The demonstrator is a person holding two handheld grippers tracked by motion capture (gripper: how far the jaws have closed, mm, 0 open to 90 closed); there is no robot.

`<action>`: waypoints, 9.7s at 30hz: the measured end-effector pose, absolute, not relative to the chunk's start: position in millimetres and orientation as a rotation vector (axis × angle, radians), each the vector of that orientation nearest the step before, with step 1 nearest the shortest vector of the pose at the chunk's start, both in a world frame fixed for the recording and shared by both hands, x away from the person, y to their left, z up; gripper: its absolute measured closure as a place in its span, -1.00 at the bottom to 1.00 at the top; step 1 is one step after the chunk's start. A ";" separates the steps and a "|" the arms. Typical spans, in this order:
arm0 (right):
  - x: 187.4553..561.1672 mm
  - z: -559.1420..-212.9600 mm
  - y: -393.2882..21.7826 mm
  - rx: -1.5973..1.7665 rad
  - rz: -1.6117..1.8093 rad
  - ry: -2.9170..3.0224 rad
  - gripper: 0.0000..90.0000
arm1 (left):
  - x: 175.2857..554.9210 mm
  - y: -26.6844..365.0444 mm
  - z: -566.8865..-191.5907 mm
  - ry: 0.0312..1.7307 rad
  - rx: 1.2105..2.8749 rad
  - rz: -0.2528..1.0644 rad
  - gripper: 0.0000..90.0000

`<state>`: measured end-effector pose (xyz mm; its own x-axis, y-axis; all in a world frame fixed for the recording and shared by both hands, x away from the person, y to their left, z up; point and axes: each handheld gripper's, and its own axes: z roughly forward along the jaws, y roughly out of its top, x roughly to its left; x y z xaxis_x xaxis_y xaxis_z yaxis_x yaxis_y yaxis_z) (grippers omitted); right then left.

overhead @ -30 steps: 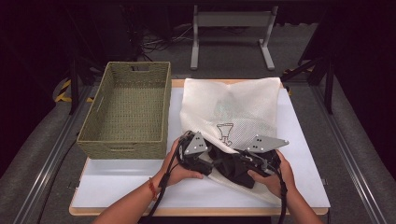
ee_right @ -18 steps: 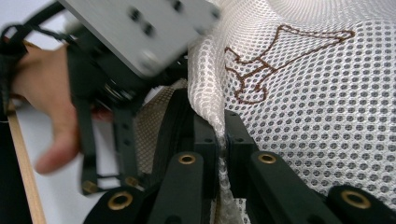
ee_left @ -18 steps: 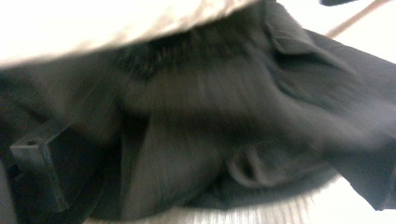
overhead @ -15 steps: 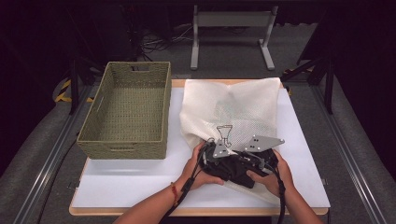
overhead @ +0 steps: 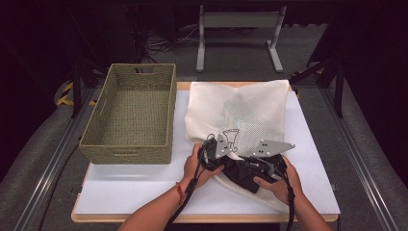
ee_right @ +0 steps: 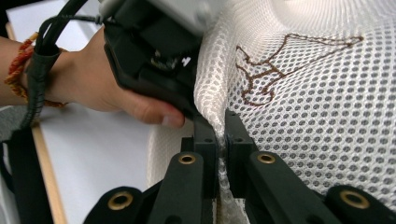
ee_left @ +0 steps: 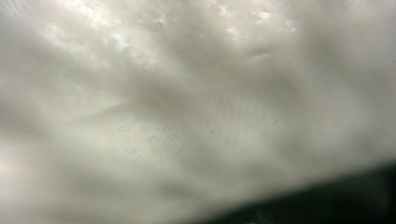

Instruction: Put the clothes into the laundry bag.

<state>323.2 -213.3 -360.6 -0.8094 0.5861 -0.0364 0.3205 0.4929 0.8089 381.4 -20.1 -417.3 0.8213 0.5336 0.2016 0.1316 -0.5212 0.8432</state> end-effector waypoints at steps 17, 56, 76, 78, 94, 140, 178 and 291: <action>313.4 -345.9 -212.7 0.731 1.270 2.390 0.94 | 403.1 -10.8 -406.2 0.636 1.950 0.634 0.67; 321.3 -359.8 -217.1 0.770 1.157 2.429 0.94 | 352.5 -49.9 -445.8 0.414 2.284 0.435 -0.18; 312.1 -346.4 -219.9 0.757 1.296 2.435 0.95 | 394.0 -24.0 -408.9 0.623 2.014 0.687 0.68; 309.5 -344.2 -217.8 0.741 1.323 2.442 0.95 | 399.4 -19.6 -405.3 0.672 1.971 0.668 0.69; 317.6 -359.6 -219.2 0.768 1.188 2.448 0.94 | 385.5 10.5 -419.1 0.413 2.189 0.284 -0.65; 290.3 -340.2 -205.4 0.645 1.379 2.480 0.95 | 376.4 -4.8 -414.6 0.354 1.922 0.508 0.82; 288.5 -365.2 -217.7 0.743 1.244 2.425 0.94 | 351.4 62.4 -414.7 0.567 2.110 0.378 -0.81; 281.1 -394.5 -185.3 0.721 1.141 2.660 0.86 | 337.3 15.9 -451.5 0.406 2.209 0.260 0.99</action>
